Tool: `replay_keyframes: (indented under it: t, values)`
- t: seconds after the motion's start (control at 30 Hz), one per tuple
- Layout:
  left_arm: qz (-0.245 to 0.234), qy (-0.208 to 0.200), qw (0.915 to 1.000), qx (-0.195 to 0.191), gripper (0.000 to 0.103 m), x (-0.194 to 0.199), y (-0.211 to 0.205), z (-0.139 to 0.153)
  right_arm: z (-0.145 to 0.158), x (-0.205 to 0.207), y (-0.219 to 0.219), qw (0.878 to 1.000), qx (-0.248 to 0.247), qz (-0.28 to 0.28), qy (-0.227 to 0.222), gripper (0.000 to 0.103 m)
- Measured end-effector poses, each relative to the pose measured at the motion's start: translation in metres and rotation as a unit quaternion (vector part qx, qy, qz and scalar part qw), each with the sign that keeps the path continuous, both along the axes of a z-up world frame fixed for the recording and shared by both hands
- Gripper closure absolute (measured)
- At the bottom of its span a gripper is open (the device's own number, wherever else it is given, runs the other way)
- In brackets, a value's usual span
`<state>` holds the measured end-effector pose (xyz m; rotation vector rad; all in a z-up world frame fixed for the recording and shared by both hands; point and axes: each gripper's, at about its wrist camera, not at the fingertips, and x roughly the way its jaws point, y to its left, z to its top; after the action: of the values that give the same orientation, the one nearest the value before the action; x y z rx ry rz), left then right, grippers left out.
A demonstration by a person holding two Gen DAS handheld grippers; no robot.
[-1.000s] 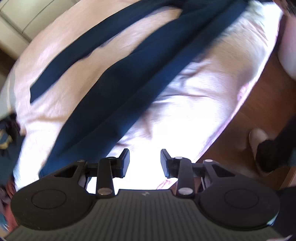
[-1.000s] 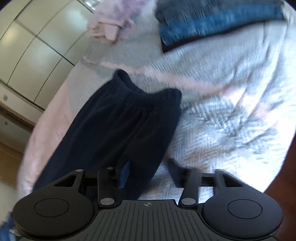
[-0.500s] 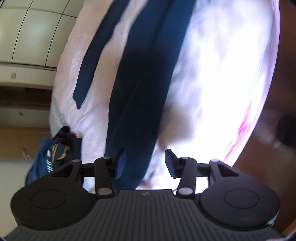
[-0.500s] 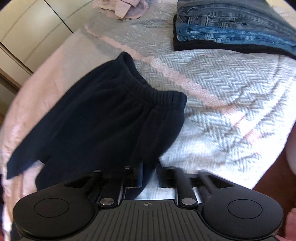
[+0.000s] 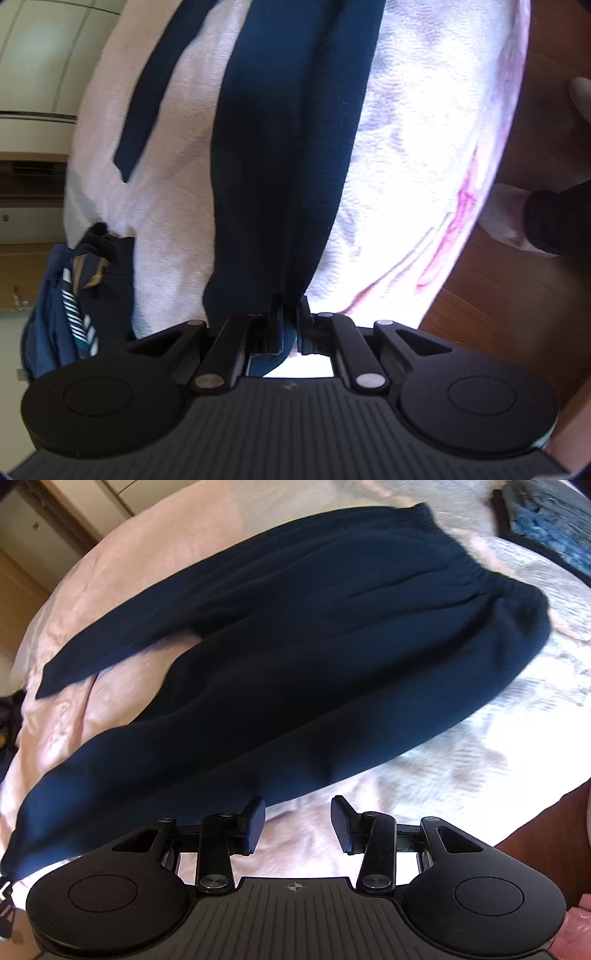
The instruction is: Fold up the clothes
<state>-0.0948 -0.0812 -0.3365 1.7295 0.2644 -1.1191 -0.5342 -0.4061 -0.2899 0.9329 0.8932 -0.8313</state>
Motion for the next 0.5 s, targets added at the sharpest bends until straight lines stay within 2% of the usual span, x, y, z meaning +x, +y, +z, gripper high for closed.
replay_keyframes:
  t: [0.07,0.17,0.3,0.37,0.43,0.5]
  values:
    - [0.012,0.004,0.9999,0.006,0.090,0.002,-0.005,0.010,0.008,0.005,-0.001,1.000,-0.007,0.023,-0.001,0.060]
    - [0.055,0.028,0.9981,0.009,0.077,0.006,-0.007,0.036,0.022,0.006,-0.011,0.998,-0.018,0.064,-0.016,0.060]
    - [0.101,0.046,0.9937,-0.015,0.073,0.016,-0.016,0.076,0.042,0.003,-0.043,0.995,-0.032,0.082,-0.040,0.060]
    - [0.111,0.054,0.9917,-0.034,0.068,0.025,-0.035,0.092,0.053,0.006,-0.059,0.993,-0.047,0.095,-0.045,0.060]
    - [0.114,0.062,0.9900,-0.054,0.067,0.038,-0.059,0.106,0.065,0.015,-0.075,0.991,-0.060,0.109,-0.045,0.060]
    - [0.103,0.081,0.9892,-0.066,0.065,0.059,-0.096,0.111,0.075,0.028,-0.086,0.990,-0.072,0.119,-0.041,0.060]
